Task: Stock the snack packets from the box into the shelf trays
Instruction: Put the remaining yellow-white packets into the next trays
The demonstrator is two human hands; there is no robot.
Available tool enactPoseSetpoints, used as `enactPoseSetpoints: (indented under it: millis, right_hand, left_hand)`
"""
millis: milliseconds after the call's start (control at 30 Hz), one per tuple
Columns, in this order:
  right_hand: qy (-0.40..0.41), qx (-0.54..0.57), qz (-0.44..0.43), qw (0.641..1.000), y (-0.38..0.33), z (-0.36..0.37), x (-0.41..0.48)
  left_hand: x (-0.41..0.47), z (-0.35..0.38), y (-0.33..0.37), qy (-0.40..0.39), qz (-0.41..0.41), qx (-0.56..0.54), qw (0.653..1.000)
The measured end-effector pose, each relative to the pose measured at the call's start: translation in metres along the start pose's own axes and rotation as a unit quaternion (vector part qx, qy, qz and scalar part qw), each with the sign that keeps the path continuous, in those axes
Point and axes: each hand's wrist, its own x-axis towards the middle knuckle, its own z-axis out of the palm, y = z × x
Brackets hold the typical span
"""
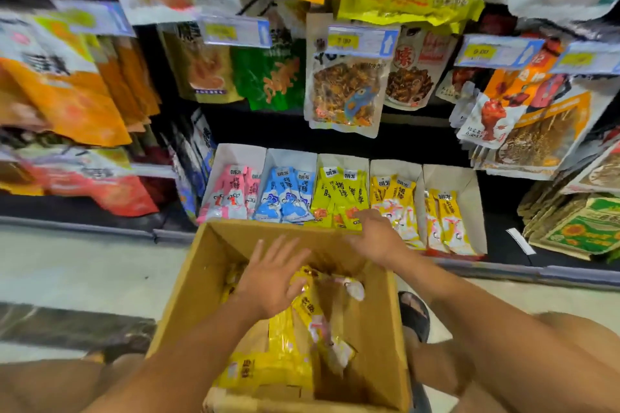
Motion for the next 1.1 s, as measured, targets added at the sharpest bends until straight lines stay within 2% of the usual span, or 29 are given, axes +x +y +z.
enactPoseSetpoints:
  millis: [100,233,400,533,800,967,1100]
  right_hand:
    - [0.003,0.024,0.018,1.000,-0.022,0.037,-0.013]
    - [-0.050,0.067,0.058,0.995,-0.047,0.092,-0.034]
    - [-0.121,0.018,0.053,0.991,-0.054,0.159,-0.056]
    - [-0.200,0.008,0.069,0.977,-0.056,0.209,-0.071]
    - [-0.318,-0.048,0.035,0.946,-0.045,0.278,-0.076]
    - [-0.355,-0.044,0.013,0.934,-0.057,0.303,-0.064]
    - [-0.373,-0.012,-0.002,0.928,-0.064,0.314,-0.054]
  left_hand:
    - [-0.051,0.014,-0.029,-0.013,-0.042,0.007,0.999]
    - [-0.118,0.039,-0.062,-0.060,-0.108,0.021,0.992]
    - [-0.175,0.067,-0.077,-0.098,-0.146,0.035,0.984]
    - [-0.186,0.070,-0.076,-0.097,-0.161,0.031,0.982]
    - [-0.182,0.067,-0.074,-0.060,-0.174,-0.004,0.983]
    - [-0.186,0.068,-0.078,-0.040,-0.171,-0.003,0.984]
    - [-0.185,0.070,-0.078,-0.058,-0.185,-0.001,0.981]
